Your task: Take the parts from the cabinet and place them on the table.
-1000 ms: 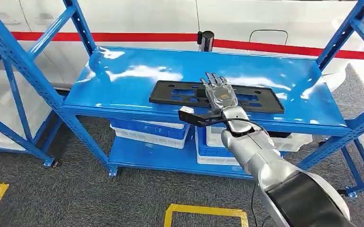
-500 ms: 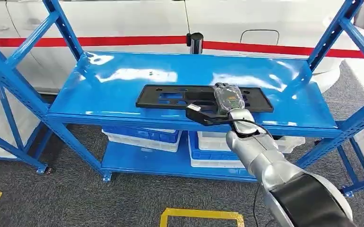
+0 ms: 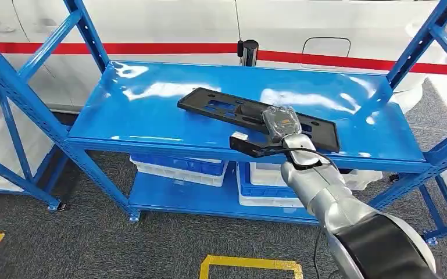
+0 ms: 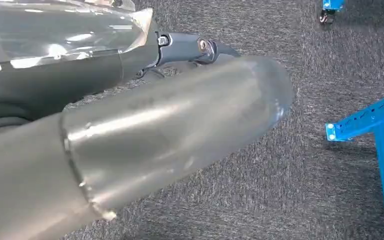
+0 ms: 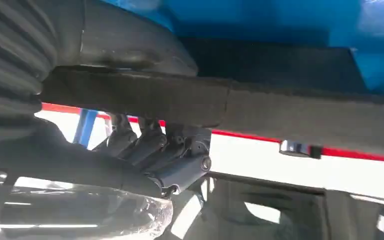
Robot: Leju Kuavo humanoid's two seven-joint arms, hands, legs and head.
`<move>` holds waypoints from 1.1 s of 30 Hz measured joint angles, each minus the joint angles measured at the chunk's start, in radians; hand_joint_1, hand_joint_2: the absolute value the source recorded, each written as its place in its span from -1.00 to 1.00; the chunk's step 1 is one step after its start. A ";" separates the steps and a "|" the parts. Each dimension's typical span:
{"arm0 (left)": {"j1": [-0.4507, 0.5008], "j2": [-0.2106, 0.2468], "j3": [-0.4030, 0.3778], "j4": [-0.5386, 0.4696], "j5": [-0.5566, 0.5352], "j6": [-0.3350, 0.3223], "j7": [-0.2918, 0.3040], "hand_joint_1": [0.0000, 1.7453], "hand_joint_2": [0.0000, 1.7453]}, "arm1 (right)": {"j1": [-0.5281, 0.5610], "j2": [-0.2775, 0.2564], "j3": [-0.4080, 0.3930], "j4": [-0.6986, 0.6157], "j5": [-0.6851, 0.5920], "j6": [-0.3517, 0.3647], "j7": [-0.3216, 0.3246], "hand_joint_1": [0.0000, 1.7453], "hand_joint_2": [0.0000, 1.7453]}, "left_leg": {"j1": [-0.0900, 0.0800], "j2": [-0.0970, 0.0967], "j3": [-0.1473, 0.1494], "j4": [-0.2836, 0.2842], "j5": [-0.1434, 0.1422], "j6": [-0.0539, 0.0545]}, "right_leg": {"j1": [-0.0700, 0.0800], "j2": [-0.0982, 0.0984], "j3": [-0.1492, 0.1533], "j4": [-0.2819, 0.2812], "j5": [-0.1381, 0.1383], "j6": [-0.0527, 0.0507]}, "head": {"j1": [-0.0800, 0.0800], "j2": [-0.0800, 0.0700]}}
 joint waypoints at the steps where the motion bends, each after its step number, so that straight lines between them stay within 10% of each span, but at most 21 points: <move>1: 0.000 0.000 0.001 0.000 -0.002 0.001 0.000 -1.00 -1.00 | -0.001 0.003 0.000 -0.002 0.002 0.000 -0.008 0.90 1.00 | 0.000 0.000 0.000 0.000 0.000 0.000 | -0.001 0.000 0.000 0.000 0.000 0.000 | 0.000 0.000; 20: 0.000 0.000 0.050 0.000 0.031 0.023 0.006 -1.00 -1.00 | -0.171 0.059 -0.035 -0.142 -0.100 0.024 -0.294 0.92 1.00 | 0.010 0.000 -0.002 0.000 0.001 0.000 | 0.002 0.000 0.000 0.000 0.000 -0.001 | -0.001 0.000; 33: -0.001 0.000 0.057 0.000 -0.007 0.039 0.099 -1.00 -1.00 | -0.179 0.028 -0.037 -0.203 -0.129 0.016 -0.317 0.92 1.00 | 0.010 0.001 -0.002 0.001 0.001 0.000 | 0.002 0.000 0.000 0.000 0.000 -0.001 | 0.000 0.000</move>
